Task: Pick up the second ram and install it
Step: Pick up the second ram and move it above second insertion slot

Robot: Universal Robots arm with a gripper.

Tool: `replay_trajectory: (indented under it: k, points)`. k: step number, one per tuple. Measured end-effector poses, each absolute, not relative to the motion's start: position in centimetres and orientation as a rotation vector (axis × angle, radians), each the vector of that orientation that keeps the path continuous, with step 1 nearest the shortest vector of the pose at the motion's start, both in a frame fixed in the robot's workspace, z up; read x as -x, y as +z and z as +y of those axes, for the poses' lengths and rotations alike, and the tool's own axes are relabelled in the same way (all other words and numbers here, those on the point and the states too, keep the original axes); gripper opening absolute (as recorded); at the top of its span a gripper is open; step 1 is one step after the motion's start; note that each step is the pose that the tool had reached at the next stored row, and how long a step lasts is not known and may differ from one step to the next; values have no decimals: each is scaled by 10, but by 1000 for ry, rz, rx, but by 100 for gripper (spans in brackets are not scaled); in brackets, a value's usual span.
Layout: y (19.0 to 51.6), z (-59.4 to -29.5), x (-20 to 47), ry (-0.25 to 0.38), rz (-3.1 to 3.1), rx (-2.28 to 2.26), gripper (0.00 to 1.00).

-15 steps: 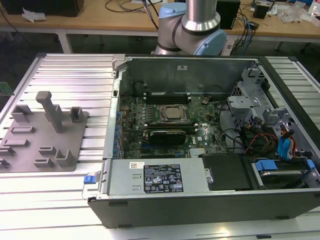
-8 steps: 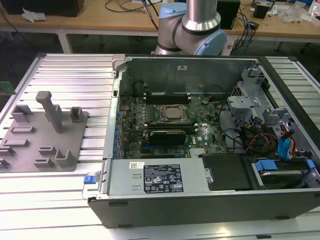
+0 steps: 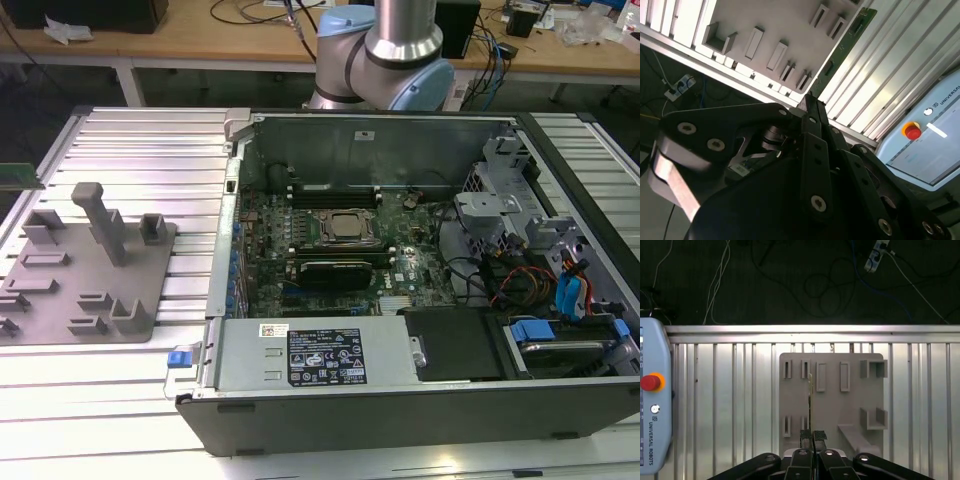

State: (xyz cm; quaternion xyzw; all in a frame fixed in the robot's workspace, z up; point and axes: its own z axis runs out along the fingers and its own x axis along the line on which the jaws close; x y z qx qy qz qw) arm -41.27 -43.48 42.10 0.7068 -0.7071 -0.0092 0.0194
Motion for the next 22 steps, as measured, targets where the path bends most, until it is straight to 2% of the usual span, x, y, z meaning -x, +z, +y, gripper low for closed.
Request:
replay_trajectory:
  k: [22]
  points:
    - [421, -435, 370, -29, -2194, -2194, 9]
